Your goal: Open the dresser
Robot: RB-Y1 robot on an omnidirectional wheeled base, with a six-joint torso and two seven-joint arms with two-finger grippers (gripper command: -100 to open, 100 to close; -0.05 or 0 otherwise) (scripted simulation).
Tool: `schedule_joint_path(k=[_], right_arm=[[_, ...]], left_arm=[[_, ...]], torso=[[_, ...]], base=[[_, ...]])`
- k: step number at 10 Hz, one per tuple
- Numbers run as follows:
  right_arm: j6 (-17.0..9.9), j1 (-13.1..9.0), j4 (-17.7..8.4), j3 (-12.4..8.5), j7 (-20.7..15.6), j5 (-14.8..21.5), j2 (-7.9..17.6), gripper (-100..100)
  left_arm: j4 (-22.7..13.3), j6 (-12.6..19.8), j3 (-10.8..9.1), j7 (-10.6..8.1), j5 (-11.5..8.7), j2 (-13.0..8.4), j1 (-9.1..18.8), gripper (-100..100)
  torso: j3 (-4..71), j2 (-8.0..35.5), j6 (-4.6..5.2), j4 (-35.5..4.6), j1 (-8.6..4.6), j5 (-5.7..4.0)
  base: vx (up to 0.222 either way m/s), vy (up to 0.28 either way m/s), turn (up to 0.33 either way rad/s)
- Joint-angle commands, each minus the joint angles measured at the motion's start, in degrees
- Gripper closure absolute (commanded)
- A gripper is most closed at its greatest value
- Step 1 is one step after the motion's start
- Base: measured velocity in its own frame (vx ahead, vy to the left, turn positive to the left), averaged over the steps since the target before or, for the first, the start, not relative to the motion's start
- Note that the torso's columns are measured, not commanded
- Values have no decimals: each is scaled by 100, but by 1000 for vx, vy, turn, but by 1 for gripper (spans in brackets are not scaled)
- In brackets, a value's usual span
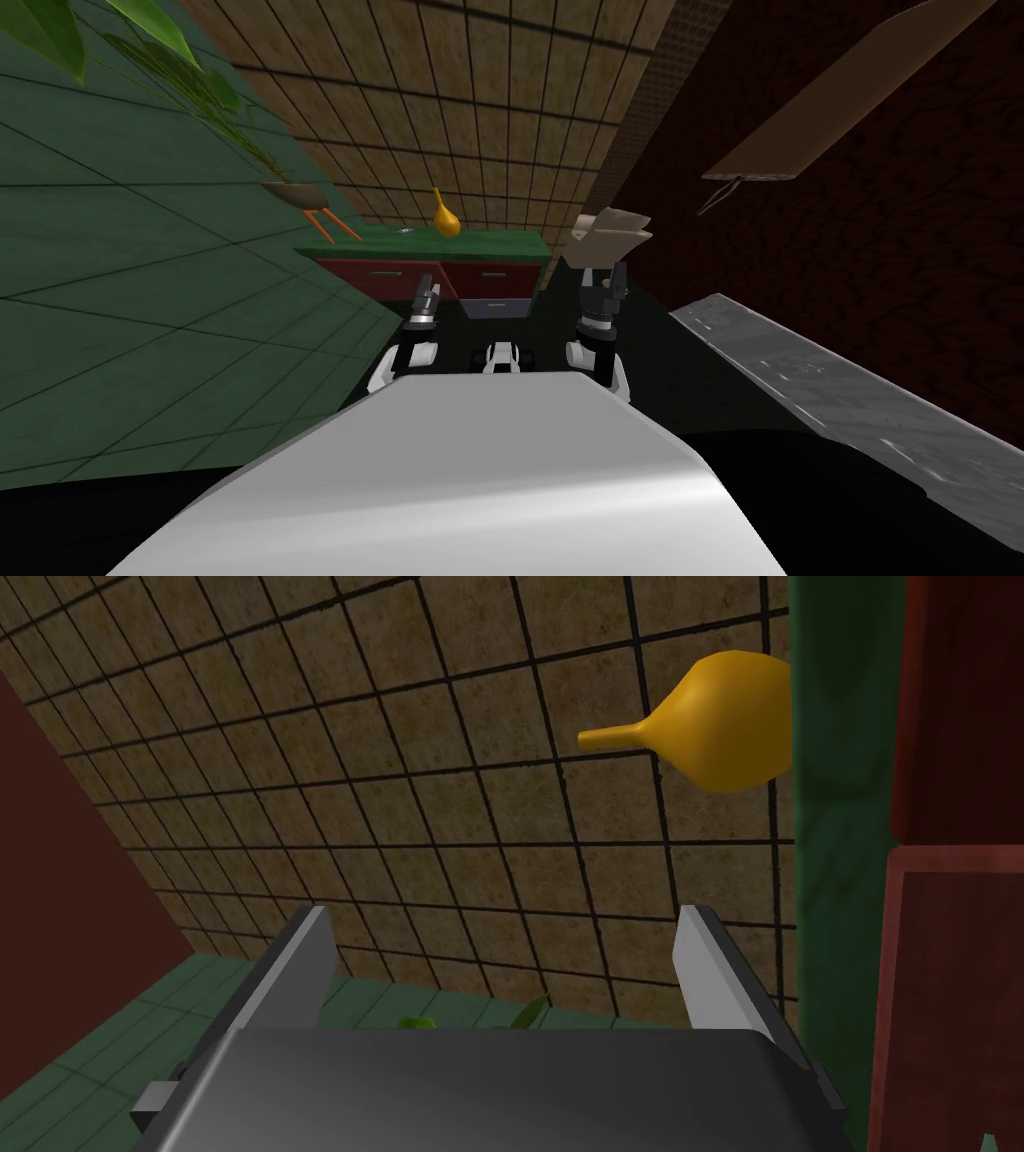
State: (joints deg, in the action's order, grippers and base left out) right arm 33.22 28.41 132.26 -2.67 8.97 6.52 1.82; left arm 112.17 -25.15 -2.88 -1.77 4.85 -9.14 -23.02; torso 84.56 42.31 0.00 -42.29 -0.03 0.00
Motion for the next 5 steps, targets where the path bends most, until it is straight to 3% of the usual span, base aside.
schedule_joint_path(k=[1,5], right_arm=[[0,0,0,0,0,0,0,0],[0,0,0,0,0,0,0,0]], left_arm=[[-368,-74,5,44,17,-15,80,-100],[-907,-180,21,114,49,-7,206,-100]], torso=[[-4,7,-1,-2,3,0],[2,-3,0,1,-1,-1]], base=[[79,-39,-23],[93,-34,-22]])
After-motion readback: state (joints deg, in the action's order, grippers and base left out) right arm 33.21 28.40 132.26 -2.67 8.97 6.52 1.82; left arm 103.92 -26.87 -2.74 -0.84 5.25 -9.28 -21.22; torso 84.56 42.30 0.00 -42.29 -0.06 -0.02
